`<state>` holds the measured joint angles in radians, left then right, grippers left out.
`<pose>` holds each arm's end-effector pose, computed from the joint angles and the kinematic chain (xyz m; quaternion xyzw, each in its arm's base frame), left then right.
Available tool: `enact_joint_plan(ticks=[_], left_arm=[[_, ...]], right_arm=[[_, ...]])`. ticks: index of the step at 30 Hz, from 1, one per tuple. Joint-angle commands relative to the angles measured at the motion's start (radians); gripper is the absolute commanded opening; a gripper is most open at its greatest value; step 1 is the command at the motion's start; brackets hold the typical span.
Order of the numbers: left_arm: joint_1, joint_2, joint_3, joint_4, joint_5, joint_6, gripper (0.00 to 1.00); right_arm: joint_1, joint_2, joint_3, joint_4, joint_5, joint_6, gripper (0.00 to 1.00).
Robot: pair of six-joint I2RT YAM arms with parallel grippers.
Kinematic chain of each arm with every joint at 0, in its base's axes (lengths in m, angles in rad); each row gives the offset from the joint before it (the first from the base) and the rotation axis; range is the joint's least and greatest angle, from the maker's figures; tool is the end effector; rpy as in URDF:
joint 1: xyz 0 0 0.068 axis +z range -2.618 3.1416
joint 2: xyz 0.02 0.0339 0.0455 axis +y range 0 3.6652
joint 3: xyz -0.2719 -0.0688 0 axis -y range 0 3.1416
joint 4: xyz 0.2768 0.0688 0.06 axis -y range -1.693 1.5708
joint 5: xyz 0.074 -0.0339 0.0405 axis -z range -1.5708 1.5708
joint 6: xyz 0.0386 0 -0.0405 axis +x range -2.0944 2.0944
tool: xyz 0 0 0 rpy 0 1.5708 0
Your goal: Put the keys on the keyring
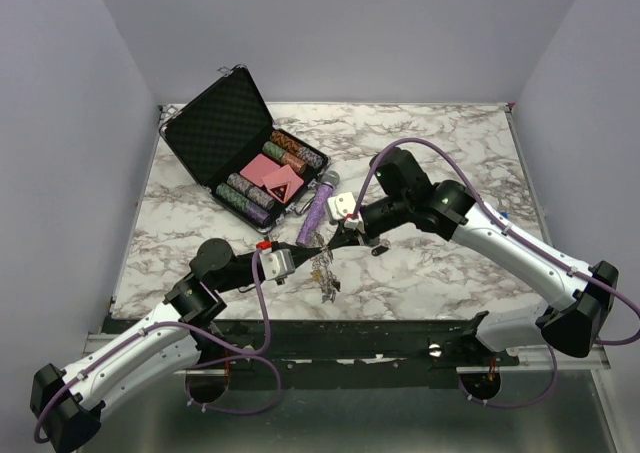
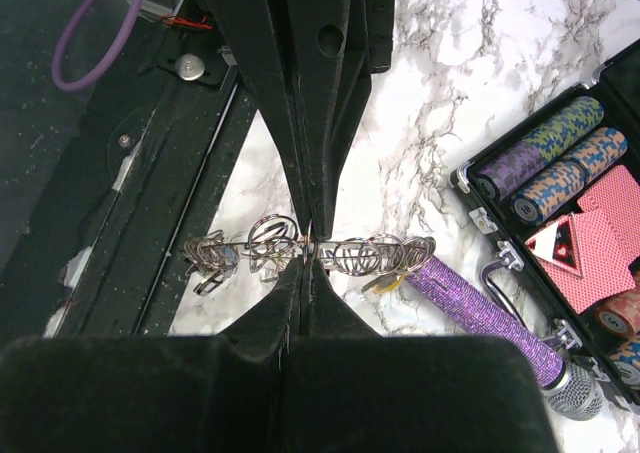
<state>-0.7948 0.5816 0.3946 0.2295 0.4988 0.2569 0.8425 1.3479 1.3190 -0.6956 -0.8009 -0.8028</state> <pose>0.1155 -0.1441 0.2749 0.4907 0.4905 -0.3505 0.6291 0.1882 0.2527 0.3638 -0.7243 0.4539 0.3629 0.3710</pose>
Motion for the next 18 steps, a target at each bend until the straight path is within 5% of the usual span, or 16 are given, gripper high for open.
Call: enact_joint_plan(ticks=[1, 18], left_arm=[[-0.001, -0.006, 0.027, 0.068, 0.044, -0.008, 0.00], [-0.001, -0.008, 0.024, 0.076, 0.055, -0.016, 0.00]], right_arm=[[0.009, 0.014, -0.015, 0.022, -0.026, 0.004, 0.00], [0.017, 0.020, -0.021, 0.024, -0.031, 0.004, 0.00]])
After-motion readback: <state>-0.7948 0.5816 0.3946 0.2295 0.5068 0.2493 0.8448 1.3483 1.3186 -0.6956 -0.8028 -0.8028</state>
